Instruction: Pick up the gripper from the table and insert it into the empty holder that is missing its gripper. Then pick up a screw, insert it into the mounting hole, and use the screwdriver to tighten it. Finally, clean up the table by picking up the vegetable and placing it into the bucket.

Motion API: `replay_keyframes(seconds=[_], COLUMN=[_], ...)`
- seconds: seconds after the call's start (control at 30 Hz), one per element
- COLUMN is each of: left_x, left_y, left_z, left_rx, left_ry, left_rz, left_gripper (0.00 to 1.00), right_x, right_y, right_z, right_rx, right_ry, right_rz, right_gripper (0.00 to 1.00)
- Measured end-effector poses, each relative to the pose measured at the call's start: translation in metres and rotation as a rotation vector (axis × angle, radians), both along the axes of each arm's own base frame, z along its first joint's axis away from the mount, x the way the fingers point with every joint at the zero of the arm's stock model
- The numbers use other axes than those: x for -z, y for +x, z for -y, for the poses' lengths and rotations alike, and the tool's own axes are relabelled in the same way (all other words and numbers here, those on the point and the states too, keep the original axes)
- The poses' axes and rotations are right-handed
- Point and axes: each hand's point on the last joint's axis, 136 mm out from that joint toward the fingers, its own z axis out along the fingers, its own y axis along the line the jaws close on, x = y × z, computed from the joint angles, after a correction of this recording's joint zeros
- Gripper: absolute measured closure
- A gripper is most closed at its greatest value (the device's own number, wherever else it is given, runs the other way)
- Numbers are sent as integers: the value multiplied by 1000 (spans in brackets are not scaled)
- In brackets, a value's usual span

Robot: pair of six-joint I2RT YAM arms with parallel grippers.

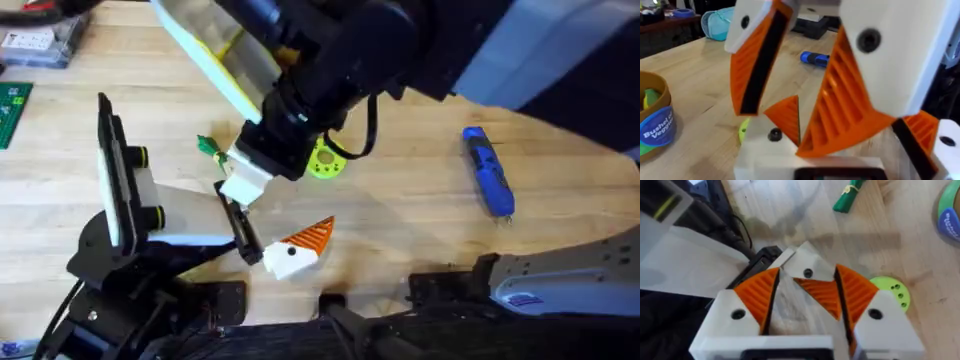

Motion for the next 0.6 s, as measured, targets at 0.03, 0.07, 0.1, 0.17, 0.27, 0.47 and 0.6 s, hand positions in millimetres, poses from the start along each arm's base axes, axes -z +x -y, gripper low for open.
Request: replay_keyframes(seconds=[0.03, 0.07, 0.1, 0.17, 0.27, 0.47, 0.6], left_x=[0, 0, -1, -1, -1, -1, -1], left_y=[0, 0, 0, 0, 0, 0, 0], left_z=[0, 0, 0, 0, 0, 0, 0], left_rx=[0, -1, -1, 1, 2, 3, 4], left_ry=[1, 2, 3, 6, 9, 11, 13], left_rz=[2, 7, 11, 18, 25, 31, 34], left_gripper=[11, 11, 11, 11, 11, 11, 11], right_x=[-1, -1, -2, -6, -14, -31, -37], right_y=[1, 2, 3, 3, -1, 4, 11], right_z=[1, 2, 5, 6, 6, 15, 23], right_rx=[5, 11, 14, 15, 6, 31, 58], right_ry=[-1, -6, -10, 0, 24, 63, 75], right_rz=[5, 10, 18, 25, 29, 49, 59], right_gripper=[262, 183, 84, 11, 6, 7, 6])
